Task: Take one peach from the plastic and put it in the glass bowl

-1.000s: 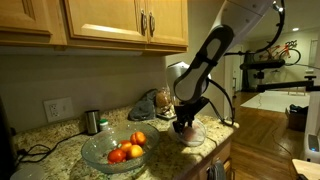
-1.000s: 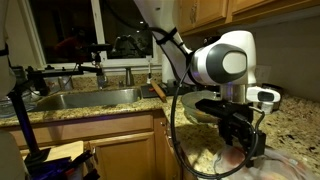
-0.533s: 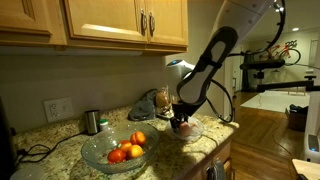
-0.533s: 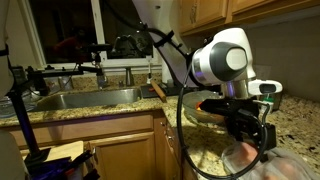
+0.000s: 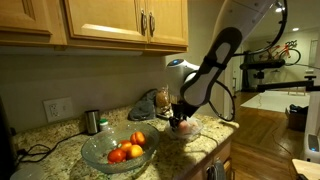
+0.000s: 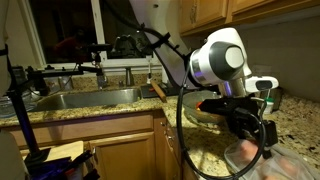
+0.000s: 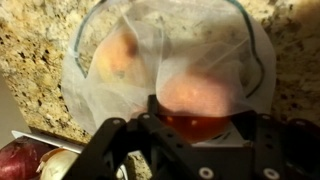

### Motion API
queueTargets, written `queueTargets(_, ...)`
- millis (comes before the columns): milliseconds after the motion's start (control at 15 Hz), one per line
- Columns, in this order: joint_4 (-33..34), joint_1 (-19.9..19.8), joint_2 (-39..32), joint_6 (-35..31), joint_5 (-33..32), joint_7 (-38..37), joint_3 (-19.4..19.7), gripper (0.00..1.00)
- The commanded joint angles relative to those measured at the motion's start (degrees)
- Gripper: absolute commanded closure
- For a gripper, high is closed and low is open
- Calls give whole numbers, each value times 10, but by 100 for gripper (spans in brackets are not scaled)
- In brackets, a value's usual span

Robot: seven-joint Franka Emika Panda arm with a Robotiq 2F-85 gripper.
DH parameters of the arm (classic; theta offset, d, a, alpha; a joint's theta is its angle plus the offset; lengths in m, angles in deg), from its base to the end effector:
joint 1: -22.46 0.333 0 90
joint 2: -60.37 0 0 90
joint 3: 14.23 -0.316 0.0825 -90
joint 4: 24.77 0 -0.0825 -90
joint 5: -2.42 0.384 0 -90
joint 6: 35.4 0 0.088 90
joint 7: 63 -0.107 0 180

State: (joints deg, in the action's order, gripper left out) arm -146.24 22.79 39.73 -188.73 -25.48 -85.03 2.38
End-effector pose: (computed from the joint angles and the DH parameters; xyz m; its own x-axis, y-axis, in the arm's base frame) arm 0.5758 -0.1495 0.2644 0.9555 -0.1776 0.2356 -0.2479 -0.9163 0.3146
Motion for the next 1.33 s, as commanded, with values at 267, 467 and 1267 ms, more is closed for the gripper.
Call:
queueTargets(267,-58,33,59,-36,-73,-71,36,53)
queueTargets(467,-64,34,68,-35,-99,-93,35,53)
queueTargets(1267,-77,20,103,-29,-195,-169,17,53)
